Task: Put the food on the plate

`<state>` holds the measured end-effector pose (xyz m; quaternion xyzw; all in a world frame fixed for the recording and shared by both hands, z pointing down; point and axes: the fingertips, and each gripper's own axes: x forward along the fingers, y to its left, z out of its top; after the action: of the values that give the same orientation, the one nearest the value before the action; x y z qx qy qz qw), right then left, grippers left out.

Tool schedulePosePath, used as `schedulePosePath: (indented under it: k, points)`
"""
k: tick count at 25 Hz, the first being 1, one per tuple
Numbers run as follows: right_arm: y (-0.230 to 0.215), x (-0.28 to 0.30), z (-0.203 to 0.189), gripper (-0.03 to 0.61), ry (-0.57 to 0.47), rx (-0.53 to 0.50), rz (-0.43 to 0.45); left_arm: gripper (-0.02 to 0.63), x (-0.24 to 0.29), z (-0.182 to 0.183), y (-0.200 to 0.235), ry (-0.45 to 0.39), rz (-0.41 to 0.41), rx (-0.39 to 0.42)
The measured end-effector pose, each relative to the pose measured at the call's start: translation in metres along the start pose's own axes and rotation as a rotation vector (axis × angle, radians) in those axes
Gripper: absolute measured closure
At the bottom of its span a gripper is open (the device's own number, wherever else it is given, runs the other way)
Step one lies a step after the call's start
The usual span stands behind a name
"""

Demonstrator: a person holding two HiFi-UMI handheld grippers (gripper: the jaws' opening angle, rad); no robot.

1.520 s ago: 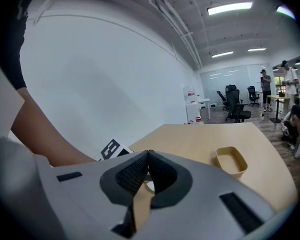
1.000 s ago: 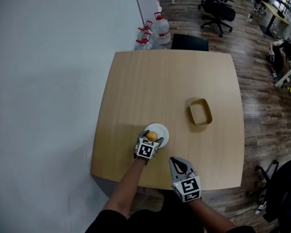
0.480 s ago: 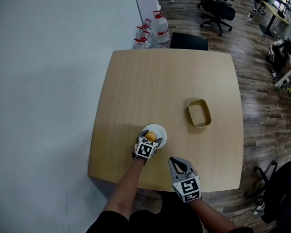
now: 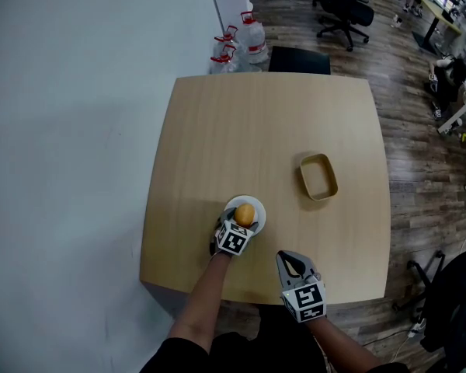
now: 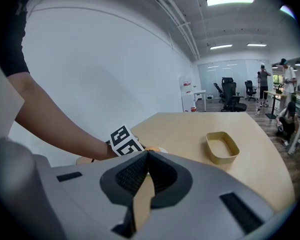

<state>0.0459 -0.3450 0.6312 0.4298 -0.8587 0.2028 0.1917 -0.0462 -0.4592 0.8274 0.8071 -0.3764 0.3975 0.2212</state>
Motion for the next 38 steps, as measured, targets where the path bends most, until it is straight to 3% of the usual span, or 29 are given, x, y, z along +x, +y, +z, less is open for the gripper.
schedulePosePath:
  k: [10,22,29,33,38]
  points:
    - [-0.006,-0.003,-0.016,0.518,0.030,0.004,-0.029,0.265,-0.025,0.014,0.009,-0.122,0.084,-0.067]
    - [-0.021,-0.030,-0.009,0.518,-0.018,0.032,-0.097,0.265,-0.063,0.023,-0.006,-0.181,0.067,-0.040]
    - [-0.031,-0.055,-0.003,0.518,-0.045,0.023,-0.126,0.265,-0.140,0.055,-0.028,-0.390,0.022,-0.131]
    - [-0.019,-0.072,-0.001,0.518,-0.054,0.023,-0.113,0.265,-0.193,0.046,-0.057,-0.489,0.001,-0.205]
    - [-0.004,-0.098,0.008,0.519,-0.091,0.038,-0.104,0.265,-0.269,0.034,-0.099,-0.639,0.029,-0.217]
